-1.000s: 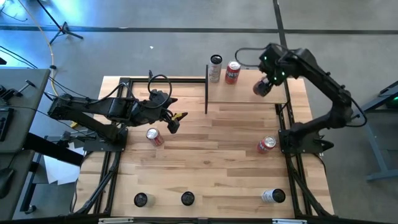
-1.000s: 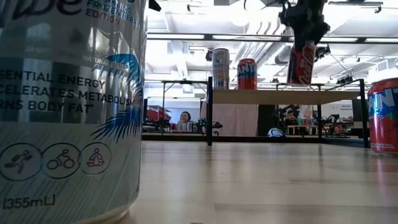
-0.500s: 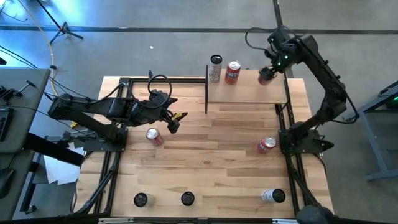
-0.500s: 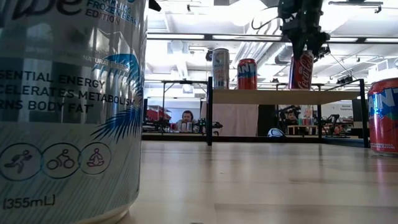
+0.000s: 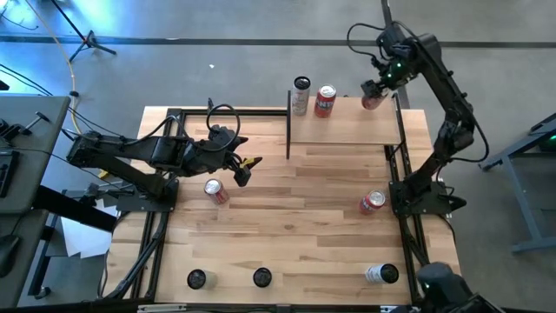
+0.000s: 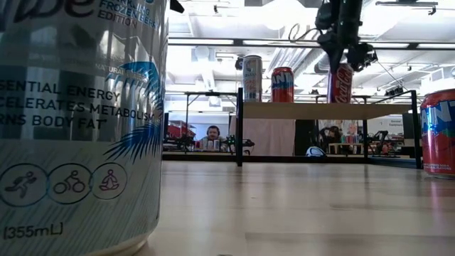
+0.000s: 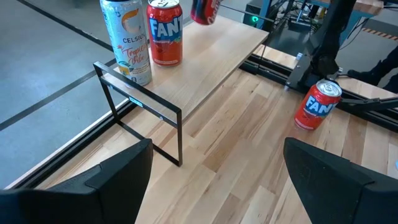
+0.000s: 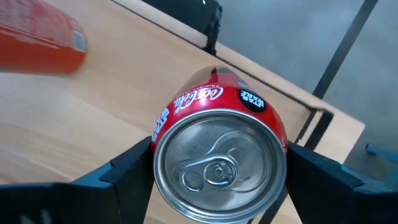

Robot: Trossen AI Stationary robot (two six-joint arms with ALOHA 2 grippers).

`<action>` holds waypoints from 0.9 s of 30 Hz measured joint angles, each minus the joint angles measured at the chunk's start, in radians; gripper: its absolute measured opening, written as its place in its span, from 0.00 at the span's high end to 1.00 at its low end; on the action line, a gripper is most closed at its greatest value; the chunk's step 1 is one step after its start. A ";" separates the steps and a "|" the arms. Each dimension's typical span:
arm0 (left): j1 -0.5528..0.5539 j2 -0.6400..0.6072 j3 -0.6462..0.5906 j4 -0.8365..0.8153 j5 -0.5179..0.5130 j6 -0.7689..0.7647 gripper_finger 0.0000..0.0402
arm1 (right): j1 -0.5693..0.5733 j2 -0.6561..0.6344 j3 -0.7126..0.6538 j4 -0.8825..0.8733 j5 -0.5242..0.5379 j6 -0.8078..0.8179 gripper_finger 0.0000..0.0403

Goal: Place canned beverage on shelf
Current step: Put the right the red white soda can on the shelf

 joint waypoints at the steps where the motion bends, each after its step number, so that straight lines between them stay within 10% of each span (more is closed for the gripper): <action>1: 0.000 0.000 0.000 0.000 0.000 0.000 0.16 | -0.008 -0.001 -0.008 0.001 0.000 0.004 0.28; 27: 0.000 0.000 0.000 0.000 0.000 0.000 0.16 | 0.004 -0.039 -0.048 0.003 -0.017 0.080 0.28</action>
